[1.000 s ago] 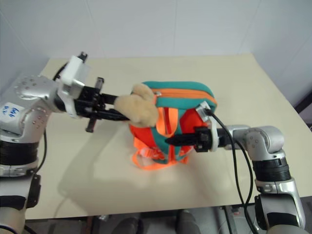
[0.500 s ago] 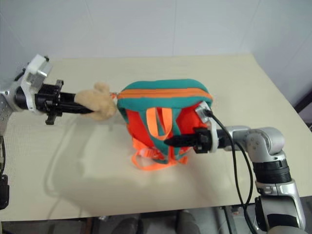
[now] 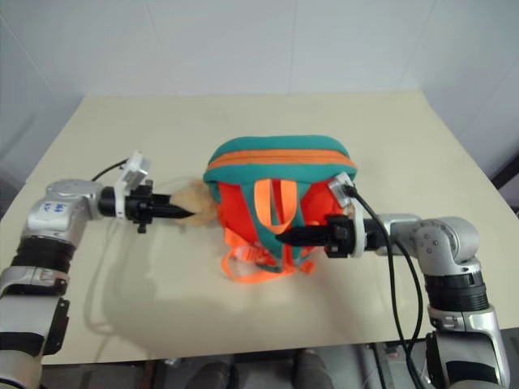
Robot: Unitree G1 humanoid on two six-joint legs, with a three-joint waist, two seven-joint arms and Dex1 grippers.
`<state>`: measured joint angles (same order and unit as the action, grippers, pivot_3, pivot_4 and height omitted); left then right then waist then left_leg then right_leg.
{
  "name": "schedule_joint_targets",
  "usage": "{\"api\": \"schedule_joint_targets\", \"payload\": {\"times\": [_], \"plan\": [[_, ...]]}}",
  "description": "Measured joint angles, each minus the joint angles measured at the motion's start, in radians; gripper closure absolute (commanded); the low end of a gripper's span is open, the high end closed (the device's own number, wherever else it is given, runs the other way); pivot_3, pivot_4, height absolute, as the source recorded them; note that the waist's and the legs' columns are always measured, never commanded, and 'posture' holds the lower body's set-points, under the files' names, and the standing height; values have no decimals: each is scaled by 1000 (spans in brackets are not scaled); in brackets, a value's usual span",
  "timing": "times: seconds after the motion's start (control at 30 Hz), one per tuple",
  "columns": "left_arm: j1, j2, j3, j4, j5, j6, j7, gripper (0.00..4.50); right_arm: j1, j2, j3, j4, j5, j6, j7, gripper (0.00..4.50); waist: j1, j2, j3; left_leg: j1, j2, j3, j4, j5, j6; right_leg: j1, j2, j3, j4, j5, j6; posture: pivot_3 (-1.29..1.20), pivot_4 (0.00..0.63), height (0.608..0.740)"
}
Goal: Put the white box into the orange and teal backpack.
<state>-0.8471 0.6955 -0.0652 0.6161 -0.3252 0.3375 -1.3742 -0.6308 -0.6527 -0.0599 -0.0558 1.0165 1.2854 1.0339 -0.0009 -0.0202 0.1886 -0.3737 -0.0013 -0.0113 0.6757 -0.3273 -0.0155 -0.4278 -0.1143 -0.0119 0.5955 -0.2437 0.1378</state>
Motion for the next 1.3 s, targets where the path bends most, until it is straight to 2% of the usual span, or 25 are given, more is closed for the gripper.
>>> {"api": "schedule_joint_targets", "payload": {"times": [0.23,0.33,0.47,0.63,0.7,0.73,0.87,1.1,1.3], "plan": [[64,-77,18,80,28,-169,45,3623,9,8,-19,-22,27,12,-36,4059,6,0,0,0,0,0,4,-1,1,2,-1,0,0,2,1,0,150,740],[135,-71,52,-30,27,-191,81,3638,6,43,-48,-28,37,-3,-72,3063,3,0,0,0,0,0,4,-1,1,2,-1,0,-1,3,1,0,150,740],[256,-10,92,-261,17,-135,138,2457,4,37,-67,-117,29,-85,-67,1768,-1,0,0,-1,1,0,2,-1,1,0,-1,0,-2,3,1,0,150,740],[455,103,174,-536,-56,-37,139,788,70,-53,-65,-160,-75,-238,-16,12,-4,0,0,0,1,2,-4,-2,1,-1,-1,0,-6,2,0,0,150,740],[516,131,217,-611,-85,-1,146,177,93,-82,-65,-159,-122,-299,0,0,-2,0,0,0,2,3,-5,-2,1,-1,-1,0,-6,2,0,0,150,740],[547,136,240,-648,-101,14,157,41,103,-94,-67,-157,-146,-331,6,0,-1,0,0,0,2,3,-5,-2,1,-1,-1,0,-6,2,0,0,150,740],[629,97,295,-746,-139,28,227,41,163,-142,-67,-132,-241,-457,38,0,6,0,0,1,1,3,-4,-2,1,1,-2,0,-6,2,0,0,150,740],[813,39,309,-886,-164,5,285,41,297,-179,-104,-30,-399,-741,107,0,1,0,0,3,1,4,-6,-2,1,1,-1,1,-6,2,-1,0,150,740],[834,41,332,-906,-175,-11,296,41,363,-176,-160,-17,-428,-918,167,0,0,0,0,6,2,5,-5,-1,1,1,-1,1,-6,1,-2,0,150,740]]}}
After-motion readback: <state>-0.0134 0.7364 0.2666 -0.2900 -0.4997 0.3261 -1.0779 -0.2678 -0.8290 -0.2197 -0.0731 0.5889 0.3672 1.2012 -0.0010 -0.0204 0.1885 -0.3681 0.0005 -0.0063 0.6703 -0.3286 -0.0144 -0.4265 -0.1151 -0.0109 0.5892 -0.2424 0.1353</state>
